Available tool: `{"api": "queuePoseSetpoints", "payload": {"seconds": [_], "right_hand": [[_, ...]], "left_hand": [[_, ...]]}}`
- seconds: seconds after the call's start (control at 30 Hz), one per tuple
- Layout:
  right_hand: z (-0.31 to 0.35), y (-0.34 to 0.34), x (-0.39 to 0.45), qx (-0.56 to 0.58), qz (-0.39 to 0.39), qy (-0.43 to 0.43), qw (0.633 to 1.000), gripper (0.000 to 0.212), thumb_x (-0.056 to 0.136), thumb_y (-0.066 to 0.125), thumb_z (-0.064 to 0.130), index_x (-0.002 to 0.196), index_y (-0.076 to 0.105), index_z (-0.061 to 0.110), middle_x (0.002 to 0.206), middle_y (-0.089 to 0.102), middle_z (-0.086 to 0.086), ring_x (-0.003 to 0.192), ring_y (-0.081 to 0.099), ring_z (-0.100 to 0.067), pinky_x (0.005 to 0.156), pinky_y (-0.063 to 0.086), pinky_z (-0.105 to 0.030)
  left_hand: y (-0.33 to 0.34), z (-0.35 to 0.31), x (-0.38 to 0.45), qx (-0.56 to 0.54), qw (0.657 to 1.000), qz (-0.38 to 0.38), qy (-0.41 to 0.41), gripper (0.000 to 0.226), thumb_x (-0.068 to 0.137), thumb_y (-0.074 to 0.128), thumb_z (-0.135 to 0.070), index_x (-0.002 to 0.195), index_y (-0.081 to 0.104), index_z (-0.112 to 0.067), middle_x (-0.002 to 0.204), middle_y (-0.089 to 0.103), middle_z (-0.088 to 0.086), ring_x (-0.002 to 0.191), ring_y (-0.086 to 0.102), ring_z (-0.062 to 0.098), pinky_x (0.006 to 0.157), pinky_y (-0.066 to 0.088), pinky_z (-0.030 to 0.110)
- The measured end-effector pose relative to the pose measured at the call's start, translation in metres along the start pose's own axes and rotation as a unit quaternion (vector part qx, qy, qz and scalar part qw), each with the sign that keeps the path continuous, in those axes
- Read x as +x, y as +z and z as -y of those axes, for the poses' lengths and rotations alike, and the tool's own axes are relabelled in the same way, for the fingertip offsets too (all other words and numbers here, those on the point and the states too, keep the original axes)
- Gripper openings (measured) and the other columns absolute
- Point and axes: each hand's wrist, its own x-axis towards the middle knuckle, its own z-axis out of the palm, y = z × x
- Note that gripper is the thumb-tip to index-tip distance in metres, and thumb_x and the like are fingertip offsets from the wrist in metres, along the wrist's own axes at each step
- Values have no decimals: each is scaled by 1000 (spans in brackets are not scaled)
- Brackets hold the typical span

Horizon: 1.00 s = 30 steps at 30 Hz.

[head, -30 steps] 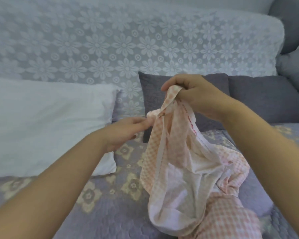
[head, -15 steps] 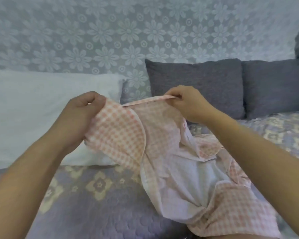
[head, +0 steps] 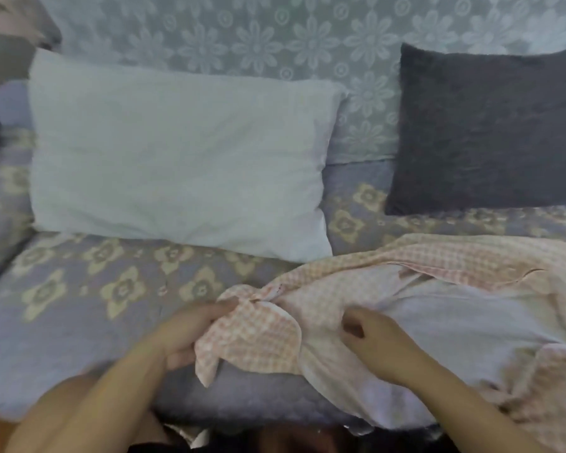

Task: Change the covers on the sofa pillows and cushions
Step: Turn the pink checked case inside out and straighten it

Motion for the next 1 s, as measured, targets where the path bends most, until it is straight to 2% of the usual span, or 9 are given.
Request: {"api": "queuePoseSetpoints", "payload": {"seconds": [0.07, 0.17, 0.3, 0.43, 0.57, 0.63, 0.73, 0.9, 1.0], "right_hand": [[9, -1, -3, -66, -98, 21, 993, 17, 99, 49, 21, 88, 60, 28, 90, 63, 9, 81, 59, -9, 70, 46, -27], [48, -8, -8, 0, -206, -39, 978, 19, 98, 53, 21, 83, 58, 32, 82, 60, 14, 76, 56, -3, 67, 45, -22], [106, 3, -5, 79, -162, -92, 979, 16, 97, 56, 29, 87, 69, 31, 85, 68, 17, 85, 61, 0, 74, 47, -18], [131, 32, 11, 91, -114, -50, 988, 20, 98, 52, 42, 94, 68, 32, 85, 68, 18, 85, 61, 3, 72, 44, -19], [138, 50, 18, 229, -174, -23, 958, 13, 95, 62, 28, 90, 61, 40, 91, 65, 25, 92, 58, 12, 76, 42, -5], [141, 55, 19, 269, -234, -14, 934, 12, 91, 68, 25, 88, 65, 36, 91, 68, 20, 89, 61, 8, 75, 44, -7], [144, 59, 22, 325, -231, 1, 917, 14, 87, 74, 23, 88, 67, 35, 87, 69, 21, 83, 63, 5, 72, 48, -9], [136, 65, 21, 318, -212, -3, 924, 19, 85, 76, 15, 92, 72, 32, 87, 71, 15, 85, 64, 2, 76, 49, -13], [133, 73, 16, 257, -215, -21, 942, 18, 83, 75, 15, 91, 71, 30, 86, 70, 15, 85, 64, 1, 77, 50, -15]], "left_hand": [[-4, 5, 8, -19, 999, -12, 37, 31, 100, 58, -15, 120, 68, 6, 119, 70, 25, 111, 70, 35, 96, 54, 43], [-7, 5, 16, -74, 993, -9, 88, 29, 98, 57, -10, 116, 68, 11, 116, 68, 32, 107, 69, 42, 86, 59, 43], [-6, 0, 15, -118, 984, 42, 128, 27, 91, 60, -10, 108, 72, 9, 109, 69, 33, 92, 71, 36, 83, 59, 42], [-12, 2, 12, -149, 975, 80, 141, 32, 93, 58, -10, 111, 67, 16, 112, 67, 37, 97, 70, 39, 88, 58, 45], [-18, 8, 8, -140, 976, 68, 154, 26, 93, 62, -9, 108, 70, 11, 112, 67, 35, 101, 67, 40, 92, 55, 45], [-17, 9, 7, -126, 977, 70, 159, 32, 92, 67, -10, 113, 65, 14, 115, 66, 37, 109, 65, 48, 99, 51, 53], [-11, 10, 5, -114, 975, 95, 163, 33, 92, 63, -8, 116, 64, 15, 117, 65, 38, 116, 60, 54, 107, 45, 60], [-7, 11, 5, -123, 973, 119, 158, 41, 89, 68, -17, 120, 64, 10, 121, 62, 40, 119, 58, 54, 109, 42, 62], [3, 12, 4, -106, 979, 57, 165, 24, 92, 74, -19, 100, 69, 4, 108, 66, 38, 97, 68, 45, 92, 54, 55]]}}
